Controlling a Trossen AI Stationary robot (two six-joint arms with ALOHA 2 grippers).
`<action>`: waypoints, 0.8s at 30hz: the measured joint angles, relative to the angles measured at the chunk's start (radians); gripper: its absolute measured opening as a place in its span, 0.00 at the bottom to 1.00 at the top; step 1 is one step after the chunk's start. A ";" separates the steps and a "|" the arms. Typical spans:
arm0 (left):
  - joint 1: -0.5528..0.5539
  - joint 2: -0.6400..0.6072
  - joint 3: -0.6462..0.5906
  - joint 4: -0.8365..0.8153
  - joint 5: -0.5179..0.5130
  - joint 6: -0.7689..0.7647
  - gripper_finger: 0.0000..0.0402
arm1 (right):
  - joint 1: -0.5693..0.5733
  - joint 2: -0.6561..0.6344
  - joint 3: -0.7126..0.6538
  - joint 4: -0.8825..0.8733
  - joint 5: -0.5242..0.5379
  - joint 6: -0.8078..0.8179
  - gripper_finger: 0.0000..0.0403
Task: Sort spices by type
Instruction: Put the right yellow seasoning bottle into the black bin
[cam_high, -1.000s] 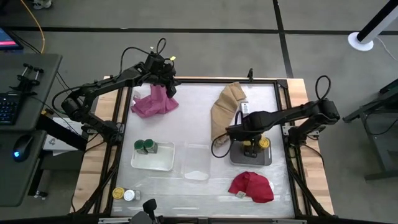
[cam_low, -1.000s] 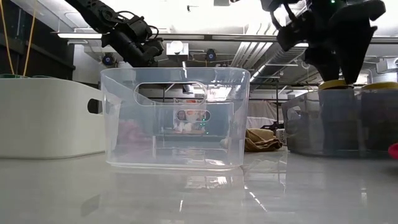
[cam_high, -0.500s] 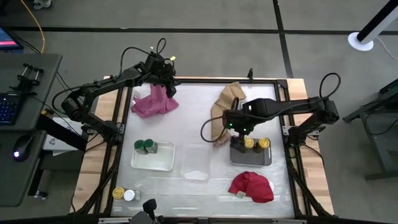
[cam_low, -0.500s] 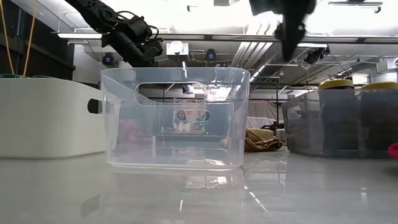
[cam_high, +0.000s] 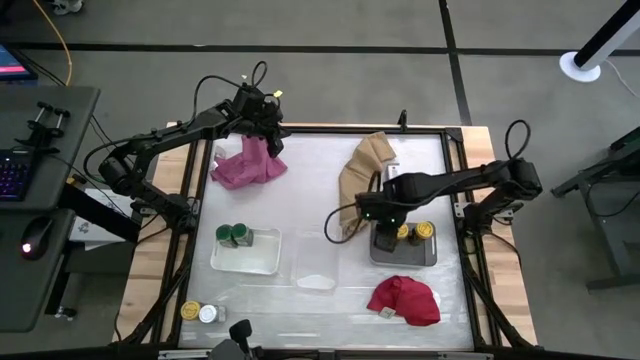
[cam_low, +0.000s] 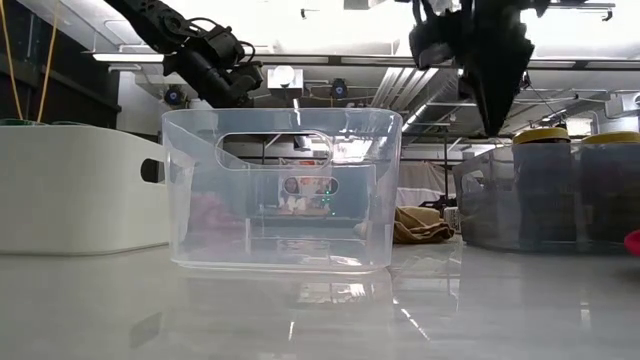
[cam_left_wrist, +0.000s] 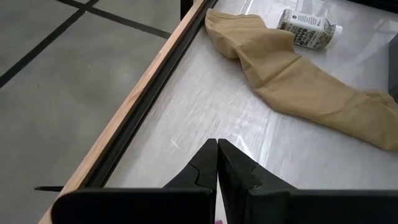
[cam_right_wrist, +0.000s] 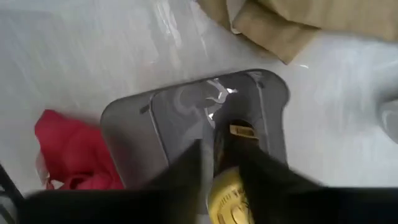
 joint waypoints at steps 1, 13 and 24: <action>0.001 0.000 0.000 -0.002 0.000 0.000 0.00 | -0.001 0.000 -0.009 0.017 0.001 0.000 0.10; 0.003 0.000 0.000 -0.013 -0.045 -0.005 0.00 | -0.005 0.102 -0.018 0.054 0.009 -0.136 0.00; 0.003 0.000 0.000 -0.019 -0.048 -0.018 0.00 | -0.004 0.156 -0.018 -0.023 0.005 -0.175 0.00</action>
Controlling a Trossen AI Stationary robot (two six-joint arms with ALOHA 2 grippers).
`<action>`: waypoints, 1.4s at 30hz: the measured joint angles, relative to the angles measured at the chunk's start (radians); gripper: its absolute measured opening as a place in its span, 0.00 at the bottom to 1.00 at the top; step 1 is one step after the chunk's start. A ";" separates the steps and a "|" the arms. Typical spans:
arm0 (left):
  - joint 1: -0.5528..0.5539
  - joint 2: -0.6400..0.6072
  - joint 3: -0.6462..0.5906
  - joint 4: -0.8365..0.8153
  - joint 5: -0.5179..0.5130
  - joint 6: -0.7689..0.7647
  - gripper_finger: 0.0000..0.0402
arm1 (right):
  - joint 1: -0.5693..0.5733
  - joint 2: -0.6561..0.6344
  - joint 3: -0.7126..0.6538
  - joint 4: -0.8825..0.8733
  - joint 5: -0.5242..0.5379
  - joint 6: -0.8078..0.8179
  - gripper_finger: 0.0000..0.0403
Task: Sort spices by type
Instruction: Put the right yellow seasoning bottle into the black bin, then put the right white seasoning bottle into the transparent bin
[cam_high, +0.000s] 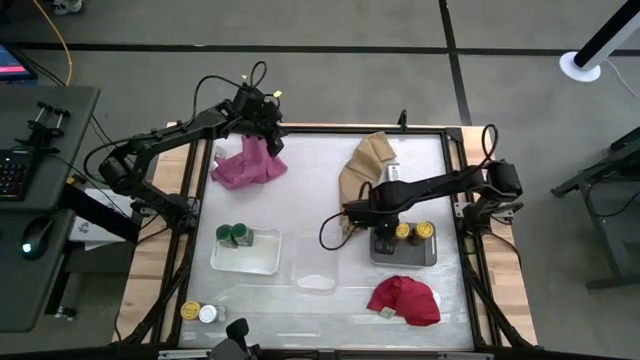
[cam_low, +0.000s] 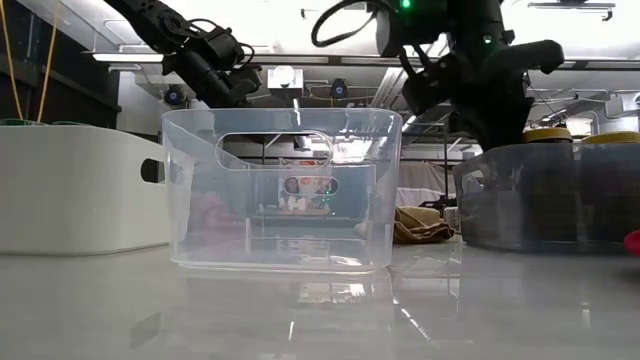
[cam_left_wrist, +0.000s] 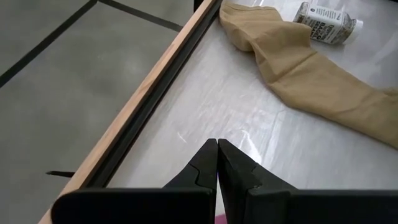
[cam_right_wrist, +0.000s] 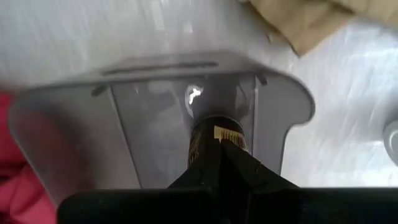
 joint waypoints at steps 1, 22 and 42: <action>0.000 0.000 0.000 0.001 0.000 0.002 0.00 | 0.000 0.000 0.000 -0.016 0.000 0.001 0.00; 0.005 -0.014 0.001 0.014 0.086 -0.003 0.00 | -0.106 -0.091 0.176 -0.035 0.169 -0.056 0.00; 0.007 -0.021 0.001 -0.053 0.081 -0.139 0.00 | -0.629 -0.264 -0.300 0.199 -0.062 0.653 0.51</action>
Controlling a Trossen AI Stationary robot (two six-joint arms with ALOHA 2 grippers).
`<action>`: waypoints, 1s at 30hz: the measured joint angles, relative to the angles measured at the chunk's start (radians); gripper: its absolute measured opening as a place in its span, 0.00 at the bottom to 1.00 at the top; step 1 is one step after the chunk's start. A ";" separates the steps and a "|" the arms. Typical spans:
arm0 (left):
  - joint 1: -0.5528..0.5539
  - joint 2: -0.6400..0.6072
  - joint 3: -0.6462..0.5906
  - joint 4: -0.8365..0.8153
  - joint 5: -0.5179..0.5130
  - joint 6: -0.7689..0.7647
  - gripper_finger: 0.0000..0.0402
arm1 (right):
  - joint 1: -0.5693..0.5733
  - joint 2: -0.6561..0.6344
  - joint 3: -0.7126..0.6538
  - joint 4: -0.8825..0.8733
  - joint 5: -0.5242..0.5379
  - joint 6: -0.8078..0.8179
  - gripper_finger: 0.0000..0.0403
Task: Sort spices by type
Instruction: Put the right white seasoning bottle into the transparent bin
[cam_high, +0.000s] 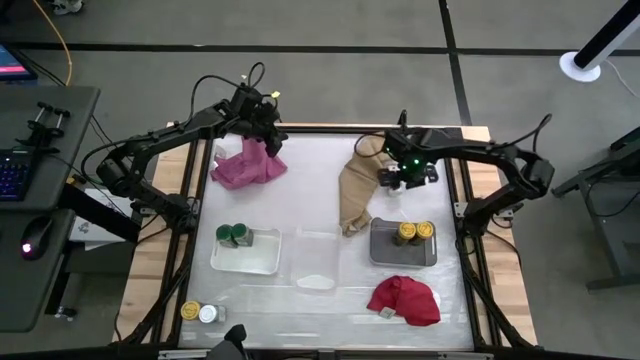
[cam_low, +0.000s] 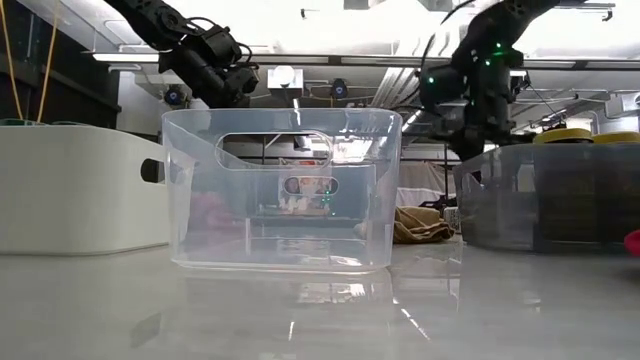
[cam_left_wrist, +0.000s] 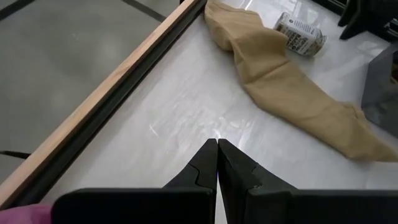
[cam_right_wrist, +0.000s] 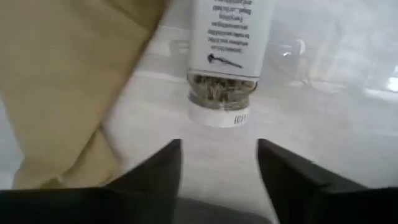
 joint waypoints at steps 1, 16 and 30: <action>-0.001 0.000 0.000 0.000 0.000 -0.003 0.00 | 0.004 0.000 -0.013 0.024 0.005 0.016 0.57; -0.001 -0.001 0.000 0.001 0.076 -0.102 0.00 | 0.045 0.086 -0.040 0.134 0.144 0.042 0.79; -0.198 -0.001 0.000 0.095 0.179 -0.125 0.00 | 0.073 0.221 -0.038 0.192 0.186 0.094 0.66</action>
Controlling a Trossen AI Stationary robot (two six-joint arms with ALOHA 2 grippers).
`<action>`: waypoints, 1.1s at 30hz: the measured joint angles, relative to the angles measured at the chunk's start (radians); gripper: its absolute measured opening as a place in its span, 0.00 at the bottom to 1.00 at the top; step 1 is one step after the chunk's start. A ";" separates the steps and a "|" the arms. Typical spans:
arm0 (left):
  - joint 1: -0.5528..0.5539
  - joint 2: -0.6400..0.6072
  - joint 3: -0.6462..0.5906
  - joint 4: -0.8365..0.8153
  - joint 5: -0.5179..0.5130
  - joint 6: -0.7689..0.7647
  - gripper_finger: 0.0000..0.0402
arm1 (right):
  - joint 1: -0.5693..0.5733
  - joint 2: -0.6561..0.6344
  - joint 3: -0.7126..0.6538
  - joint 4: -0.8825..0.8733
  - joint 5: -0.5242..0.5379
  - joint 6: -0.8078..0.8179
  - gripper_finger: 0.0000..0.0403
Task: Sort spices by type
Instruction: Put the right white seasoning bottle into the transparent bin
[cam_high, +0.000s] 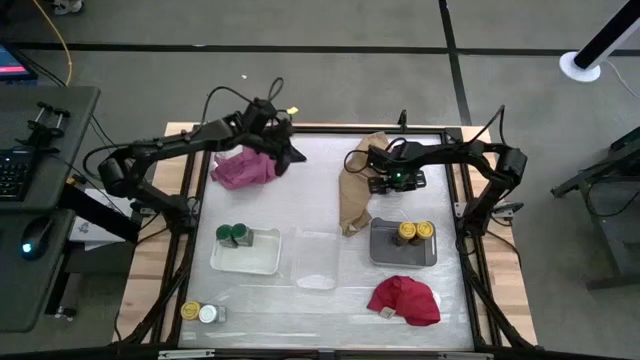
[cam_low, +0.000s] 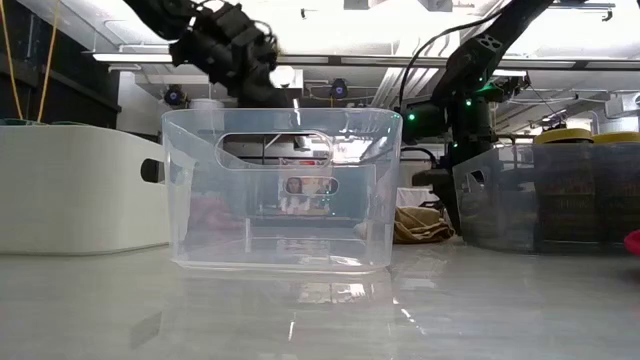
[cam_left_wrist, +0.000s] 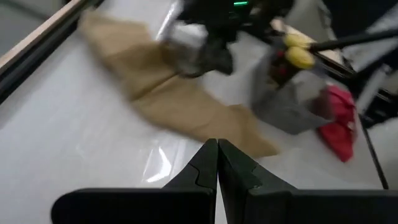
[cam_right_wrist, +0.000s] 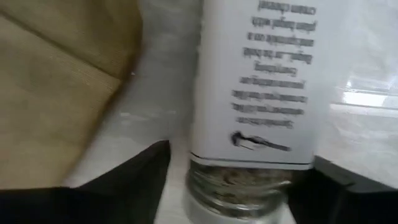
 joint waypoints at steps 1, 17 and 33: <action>-0.022 0.000 0.000 0.019 0.000 0.011 0.00 | 0.000 0.000 0.001 -0.004 -0.004 -0.003 0.60; -0.338 -0.001 -0.001 0.183 0.091 0.222 0.15 | 0.160 -0.183 0.404 -0.324 -0.038 -0.645 0.49; -0.665 -0.001 0.160 0.123 -0.764 0.387 0.79 | 0.477 -0.312 0.478 -0.276 -0.020 -0.802 0.49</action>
